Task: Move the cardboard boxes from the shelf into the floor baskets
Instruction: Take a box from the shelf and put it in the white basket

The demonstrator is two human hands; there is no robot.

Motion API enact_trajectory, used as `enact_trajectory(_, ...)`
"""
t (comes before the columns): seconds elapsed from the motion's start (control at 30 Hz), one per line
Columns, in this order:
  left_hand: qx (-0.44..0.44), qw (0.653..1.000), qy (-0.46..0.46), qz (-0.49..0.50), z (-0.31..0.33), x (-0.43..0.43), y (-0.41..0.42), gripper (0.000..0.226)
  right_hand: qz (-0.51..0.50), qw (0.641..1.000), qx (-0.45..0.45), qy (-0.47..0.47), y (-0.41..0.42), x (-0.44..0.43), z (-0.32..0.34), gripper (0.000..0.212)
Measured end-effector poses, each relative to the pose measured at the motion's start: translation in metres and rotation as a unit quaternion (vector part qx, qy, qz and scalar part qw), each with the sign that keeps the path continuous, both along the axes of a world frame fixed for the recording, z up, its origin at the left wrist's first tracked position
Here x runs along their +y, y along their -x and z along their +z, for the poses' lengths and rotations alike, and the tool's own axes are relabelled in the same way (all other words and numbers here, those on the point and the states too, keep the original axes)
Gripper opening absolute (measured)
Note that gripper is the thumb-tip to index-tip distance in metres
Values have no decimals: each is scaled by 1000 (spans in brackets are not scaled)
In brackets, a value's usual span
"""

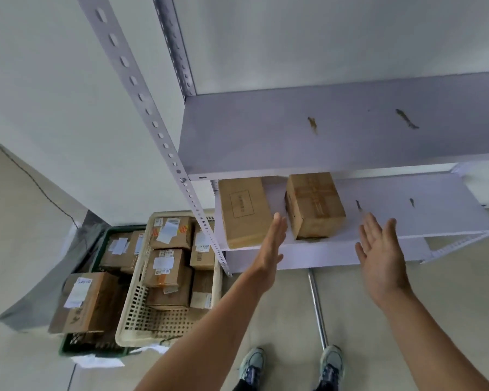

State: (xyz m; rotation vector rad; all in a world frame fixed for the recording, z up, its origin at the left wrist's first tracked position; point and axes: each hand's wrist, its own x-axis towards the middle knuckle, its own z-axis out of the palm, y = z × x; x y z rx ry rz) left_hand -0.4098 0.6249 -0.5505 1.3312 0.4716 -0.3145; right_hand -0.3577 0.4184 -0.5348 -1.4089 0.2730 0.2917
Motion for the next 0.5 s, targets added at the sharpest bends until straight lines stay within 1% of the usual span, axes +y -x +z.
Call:
enact_trajectory(0.13, 22, 999, -7, 47, -7, -35, -37, 80, 49, 999, 17, 9, -52, -34, -17, 78)
enact_trajectory(0.27, 39, 994, -12, 104, -27, -60, -71, 81, 87, 995, 39, 9, -105, -61, -38, 75)
enact_trajectory(0.47, 62, 990, -20, 128, -67, -65, -113, 79, 120, 990, 68, 34, -176, -68, -80, 76)
enact_trajectory(0.5, 67, 989, -22, 129, -82, -64, -125, 80, 126, 988, 75, 41, -189, -66, -94, 76)
